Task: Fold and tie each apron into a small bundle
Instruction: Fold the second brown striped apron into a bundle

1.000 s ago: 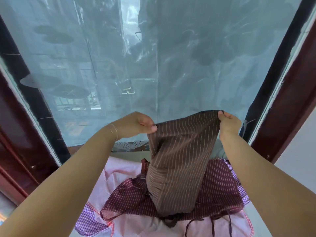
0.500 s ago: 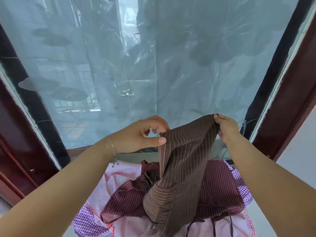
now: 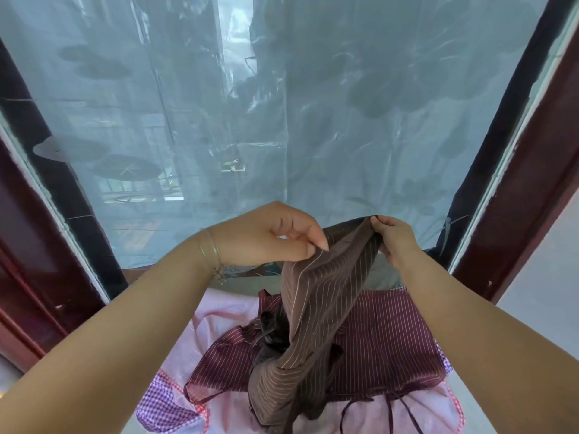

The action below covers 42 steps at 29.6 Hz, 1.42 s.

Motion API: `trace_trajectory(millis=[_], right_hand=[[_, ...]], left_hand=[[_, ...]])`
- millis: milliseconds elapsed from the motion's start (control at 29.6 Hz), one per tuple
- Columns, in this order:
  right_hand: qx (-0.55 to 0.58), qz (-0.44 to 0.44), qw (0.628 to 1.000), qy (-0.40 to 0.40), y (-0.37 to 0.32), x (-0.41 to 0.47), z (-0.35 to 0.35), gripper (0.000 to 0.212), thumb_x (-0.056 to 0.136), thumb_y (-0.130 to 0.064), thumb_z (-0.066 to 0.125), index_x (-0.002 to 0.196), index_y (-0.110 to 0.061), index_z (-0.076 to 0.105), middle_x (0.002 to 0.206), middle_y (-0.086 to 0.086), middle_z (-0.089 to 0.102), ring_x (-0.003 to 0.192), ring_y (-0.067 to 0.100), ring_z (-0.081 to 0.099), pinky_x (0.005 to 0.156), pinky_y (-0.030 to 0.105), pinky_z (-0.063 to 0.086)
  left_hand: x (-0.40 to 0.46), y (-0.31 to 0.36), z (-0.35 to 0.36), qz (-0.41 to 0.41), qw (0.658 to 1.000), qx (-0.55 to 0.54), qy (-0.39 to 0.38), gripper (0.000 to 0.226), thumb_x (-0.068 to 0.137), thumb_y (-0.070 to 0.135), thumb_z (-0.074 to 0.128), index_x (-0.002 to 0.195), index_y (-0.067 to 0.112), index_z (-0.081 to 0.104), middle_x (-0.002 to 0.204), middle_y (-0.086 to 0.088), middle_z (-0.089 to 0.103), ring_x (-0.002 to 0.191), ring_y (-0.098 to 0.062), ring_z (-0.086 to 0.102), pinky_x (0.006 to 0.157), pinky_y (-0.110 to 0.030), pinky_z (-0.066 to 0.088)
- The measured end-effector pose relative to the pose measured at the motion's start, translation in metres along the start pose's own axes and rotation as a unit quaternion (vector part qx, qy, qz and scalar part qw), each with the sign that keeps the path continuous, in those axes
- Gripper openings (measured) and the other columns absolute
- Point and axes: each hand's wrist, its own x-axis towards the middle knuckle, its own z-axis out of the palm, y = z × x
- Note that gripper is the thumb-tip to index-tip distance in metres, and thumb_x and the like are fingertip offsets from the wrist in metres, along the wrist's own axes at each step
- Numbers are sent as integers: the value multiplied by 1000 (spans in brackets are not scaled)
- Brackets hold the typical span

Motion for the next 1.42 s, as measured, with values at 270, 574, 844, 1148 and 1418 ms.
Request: trace_trajectory(millis=[270,574,844,1148,1418], right_hand=[[-3,-120,990,75,-26,-5,-5,23,93,-13,61,114,-3,65,109,11,67,99,18,63,99,34,49],[-133,-246,957,-79,-59,-77,55,12,88,-17,68,98,-24,67,83,-5,63,79,6,61,75,21,48],[-152,-309,927,-150,-54,-110,84,26,89,-12,66,90,-31,47,57,-12,60,65,10,60,72,25,51],[-152,-278,935,-157,-50,-110,79,25,86,-26,70,88,-32,46,90,-5,60,80,16,63,76,37,56],[-235,-339,892,-184,-36,-119,85,38,90,-23,65,106,-31,31,98,-10,59,83,14,67,71,31,58]], left_hand=[[-3,-47,-30,-161,884,431,78,32,87,59,53,74,30,50,66,13,51,69,-7,52,59,-25,33],[9,-112,-38,-221,858,406,224,70,84,55,61,141,24,37,138,-6,48,122,-28,48,100,-44,40],[52,-51,-3,-49,976,118,175,25,87,28,68,107,11,64,96,-5,67,86,-18,61,74,-21,45],[54,-53,-7,-34,950,177,255,17,98,16,49,87,11,61,79,-4,62,75,-20,55,64,-18,38],[57,-37,-46,-5,939,192,286,14,98,17,51,88,20,61,82,5,61,78,-11,54,66,-18,40]])
